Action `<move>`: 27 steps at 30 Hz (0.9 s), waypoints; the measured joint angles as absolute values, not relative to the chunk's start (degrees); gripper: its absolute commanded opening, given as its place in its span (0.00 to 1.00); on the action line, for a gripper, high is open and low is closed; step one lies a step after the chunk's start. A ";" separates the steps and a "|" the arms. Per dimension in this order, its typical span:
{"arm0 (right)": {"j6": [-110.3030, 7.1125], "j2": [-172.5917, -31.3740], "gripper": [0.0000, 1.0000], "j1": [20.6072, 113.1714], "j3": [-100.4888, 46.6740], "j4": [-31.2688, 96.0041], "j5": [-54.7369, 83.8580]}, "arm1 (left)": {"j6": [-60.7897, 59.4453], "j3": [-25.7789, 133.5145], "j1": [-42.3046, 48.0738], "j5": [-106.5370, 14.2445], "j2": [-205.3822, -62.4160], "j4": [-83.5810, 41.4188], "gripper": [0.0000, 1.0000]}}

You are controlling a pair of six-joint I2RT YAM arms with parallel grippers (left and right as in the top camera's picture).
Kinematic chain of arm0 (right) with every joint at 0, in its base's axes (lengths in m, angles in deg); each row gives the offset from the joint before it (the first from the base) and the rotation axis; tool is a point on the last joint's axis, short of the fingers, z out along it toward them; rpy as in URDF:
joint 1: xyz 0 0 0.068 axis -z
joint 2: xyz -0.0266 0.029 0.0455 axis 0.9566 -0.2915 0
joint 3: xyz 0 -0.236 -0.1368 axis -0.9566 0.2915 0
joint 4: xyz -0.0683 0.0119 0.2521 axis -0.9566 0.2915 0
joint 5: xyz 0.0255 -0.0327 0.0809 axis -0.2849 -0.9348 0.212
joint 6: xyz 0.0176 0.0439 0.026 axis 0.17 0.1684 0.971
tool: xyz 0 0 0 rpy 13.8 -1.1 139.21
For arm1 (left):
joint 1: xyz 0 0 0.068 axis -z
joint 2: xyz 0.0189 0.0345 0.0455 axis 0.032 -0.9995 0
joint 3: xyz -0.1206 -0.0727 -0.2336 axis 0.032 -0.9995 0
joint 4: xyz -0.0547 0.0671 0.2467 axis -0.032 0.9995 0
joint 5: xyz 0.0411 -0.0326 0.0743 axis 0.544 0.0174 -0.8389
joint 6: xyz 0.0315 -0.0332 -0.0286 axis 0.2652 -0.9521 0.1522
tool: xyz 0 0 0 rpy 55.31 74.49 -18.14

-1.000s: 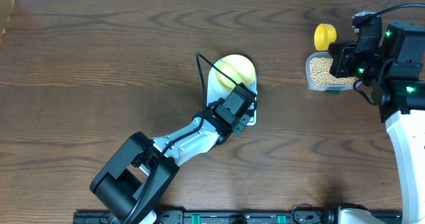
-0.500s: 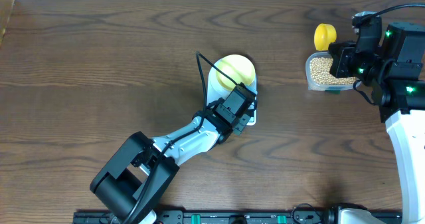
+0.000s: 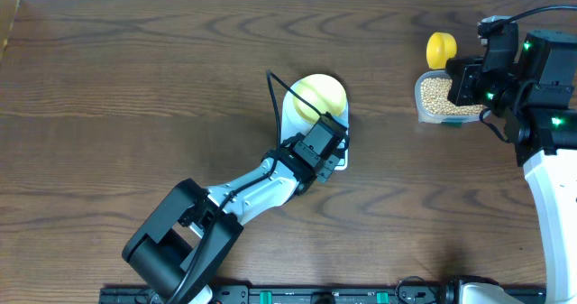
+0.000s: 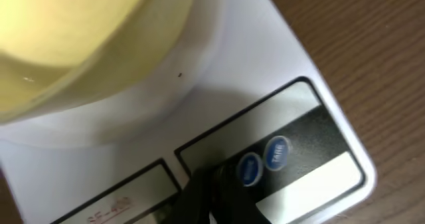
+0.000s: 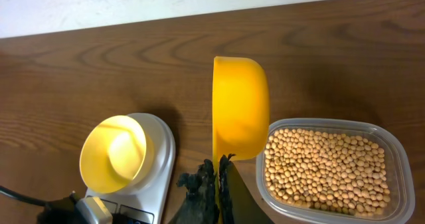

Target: Scoop item into bowl and weigh 50g on scale

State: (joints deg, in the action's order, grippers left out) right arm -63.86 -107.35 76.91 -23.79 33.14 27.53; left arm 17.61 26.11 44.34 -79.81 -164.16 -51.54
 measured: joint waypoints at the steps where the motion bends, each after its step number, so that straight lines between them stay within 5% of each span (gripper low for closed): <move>1: -63.84 -107.35 0.01 76.91 -23.79 33.14 27.53 | 17.61 26.11 44.34 -79.92 -164.16 -51.54 0.08; 27: -63.86 -107.35 0.01 76.91 -23.79 33.38 27.53 | 19.12 26.20 45.45 -82.08 -164.58 -51.89 0.08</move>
